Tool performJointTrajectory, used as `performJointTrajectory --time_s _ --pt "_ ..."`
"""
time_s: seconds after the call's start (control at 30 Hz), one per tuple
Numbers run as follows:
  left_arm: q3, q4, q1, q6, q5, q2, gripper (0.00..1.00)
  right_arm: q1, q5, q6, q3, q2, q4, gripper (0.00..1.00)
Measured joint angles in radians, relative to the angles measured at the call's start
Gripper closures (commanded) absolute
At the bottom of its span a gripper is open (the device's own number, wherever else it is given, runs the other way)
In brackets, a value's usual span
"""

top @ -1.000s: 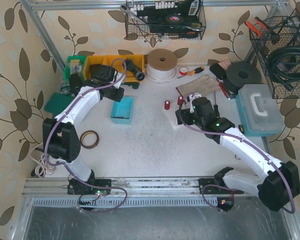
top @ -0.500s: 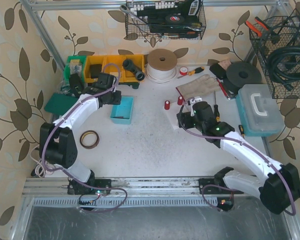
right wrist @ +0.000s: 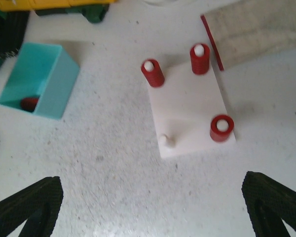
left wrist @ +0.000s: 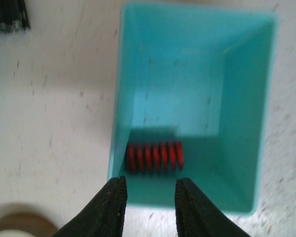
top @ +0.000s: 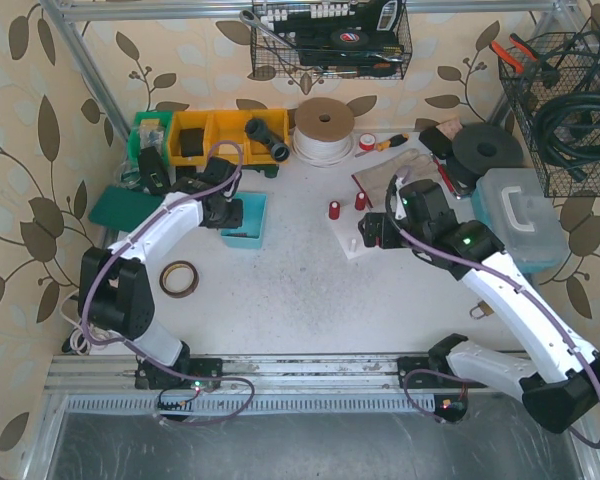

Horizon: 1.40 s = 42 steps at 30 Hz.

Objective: Install the large spring

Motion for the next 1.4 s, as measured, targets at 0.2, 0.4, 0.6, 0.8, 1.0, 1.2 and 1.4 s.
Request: performJointTrajectory --time_s 0.2,0.4,0.6,0.8,1.0,1.2,1.4 --pt "0.069 -0.177 -0.002 0.025 -0.056 0.055 0.46 0.000 -0.013 0.011 0.015 0.000 -0.107 0.03" --pt "0.152 -0.172 0.003 0.084 -0.043 0.142 0.48 0.000 -0.015 -0.022 0.132 0.114 -0.163 0.03" --pt "0.190 -0.171 0.023 0.118 -0.027 0.276 0.56 0.000 -0.014 -0.077 0.175 0.168 -0.194 0.03" --pt "0.225 -0.226 0.055 0.128 -0.019 0.336 0.72 0.004 -0.014 -0.114 0.191 0.168 -0.208 0.03" --pt "0.235 -0.259 0.056 0.152 0.008 0.351 0.94 0.016 -0.013 -0.134 0.191 0.160 -0.210 0.03" --pt "0.296 -0.309 0.061 0.166 0.070 0.351 1.00 0.018 -0.011 -0.137 0.191 0.142 -0.215 0.03" --pt "0.288 -0.298 0.061 0.256 0.074 0.350 1.00 0.018 -0.011 -0.135 0.191 0.138 -0.217 0.03"
